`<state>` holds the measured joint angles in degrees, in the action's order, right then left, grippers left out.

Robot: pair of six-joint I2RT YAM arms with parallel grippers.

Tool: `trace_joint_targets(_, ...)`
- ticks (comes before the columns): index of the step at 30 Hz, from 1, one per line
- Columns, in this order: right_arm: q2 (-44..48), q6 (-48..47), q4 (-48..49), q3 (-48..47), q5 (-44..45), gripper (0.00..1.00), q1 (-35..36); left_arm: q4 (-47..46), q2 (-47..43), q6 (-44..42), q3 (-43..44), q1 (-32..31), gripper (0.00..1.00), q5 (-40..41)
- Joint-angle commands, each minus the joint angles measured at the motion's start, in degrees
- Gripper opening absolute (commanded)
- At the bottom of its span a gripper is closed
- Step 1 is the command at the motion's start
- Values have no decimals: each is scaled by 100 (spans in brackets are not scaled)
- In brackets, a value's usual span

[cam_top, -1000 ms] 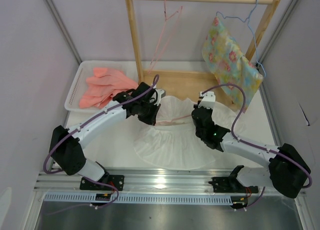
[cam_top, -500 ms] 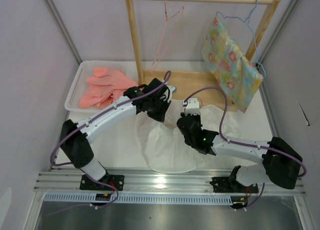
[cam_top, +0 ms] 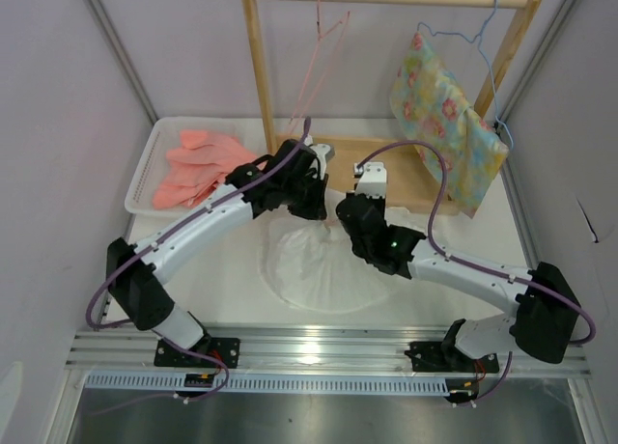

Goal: Place the skirt on the hanger

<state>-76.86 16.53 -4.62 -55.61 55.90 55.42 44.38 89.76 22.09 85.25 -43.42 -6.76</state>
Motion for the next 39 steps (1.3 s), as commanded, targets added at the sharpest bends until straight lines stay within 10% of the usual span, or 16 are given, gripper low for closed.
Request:
trace_joint_targets(1,-372,693,-328,-493,-255,0,127,-597,-835,603,282,210,0,-273)
trace_joint_targets(14,-23,816,-926,-1662,-1010,0,-57,-536,-1021,227,-422,-88,13,113)
trace_joint_targets(21,163,711,-1348,-2032,-1231,0,-181,-316,-1460,-274,-484,-132,48,518)
trace_joint_targets(30,373,781,-1366,-1663,-1705,0,-207,-1561,-2497,-1127,-824,-202,56,888)
trace_joint_targets(39,637,596,-1665,-1856,-2162,0,-286,-2108,-2349,-2366,-1107,-193,55,-596)
